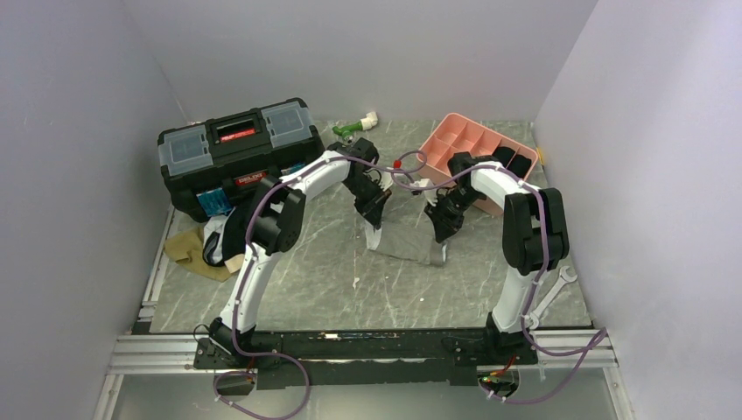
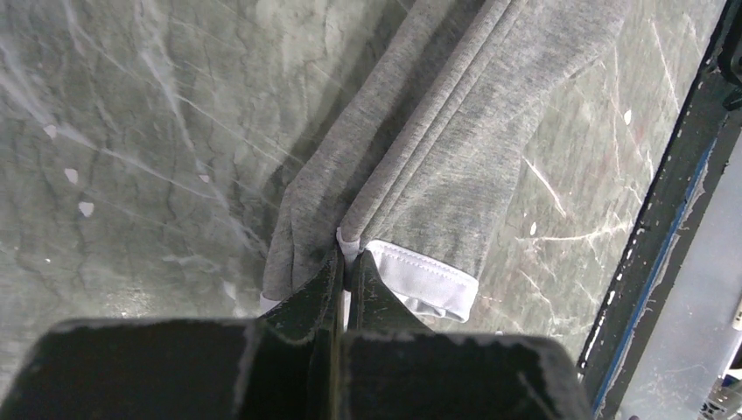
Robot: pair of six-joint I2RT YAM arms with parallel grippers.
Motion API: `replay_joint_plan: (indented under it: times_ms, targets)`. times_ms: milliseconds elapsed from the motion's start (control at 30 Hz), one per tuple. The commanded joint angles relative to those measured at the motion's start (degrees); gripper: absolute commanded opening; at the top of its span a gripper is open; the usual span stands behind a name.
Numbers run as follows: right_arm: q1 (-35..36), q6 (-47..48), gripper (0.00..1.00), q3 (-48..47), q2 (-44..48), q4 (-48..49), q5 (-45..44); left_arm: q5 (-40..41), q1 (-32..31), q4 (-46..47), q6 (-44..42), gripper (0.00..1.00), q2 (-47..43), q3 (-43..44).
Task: Roll the underwear
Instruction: Fold the underwear at the center of the board.
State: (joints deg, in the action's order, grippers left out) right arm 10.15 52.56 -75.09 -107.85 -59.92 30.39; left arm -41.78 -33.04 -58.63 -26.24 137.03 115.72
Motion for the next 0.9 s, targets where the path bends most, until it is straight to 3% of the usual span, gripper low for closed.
replay_joint_plan:
  times_ms: [0,167,300,867]
  targets:
    - [-1.02,1.35,0.17,0.28,1.05,0.56,-0.42,1.61,-0.10,3.24,1.12,0.02,-0.10,1.87]
    - [-1.26,0.55,0.26,0.04,0.11,1.21,-1.07,3.16,-0.74,4.10,2.00,0.02,0.17,1.44]
    - [-1.26,-2.06,0.33,0.44,0.28,3.96,-1.80,4.91,-1.17,6.70,3.86,0.08,-0.68,-0.68]
    - [-3.67,-11.14,0.46,9.17,15.75,13.35,-1.63,6.16,-0.99,12.82,7.90,0.47,-8.37,-6.91]
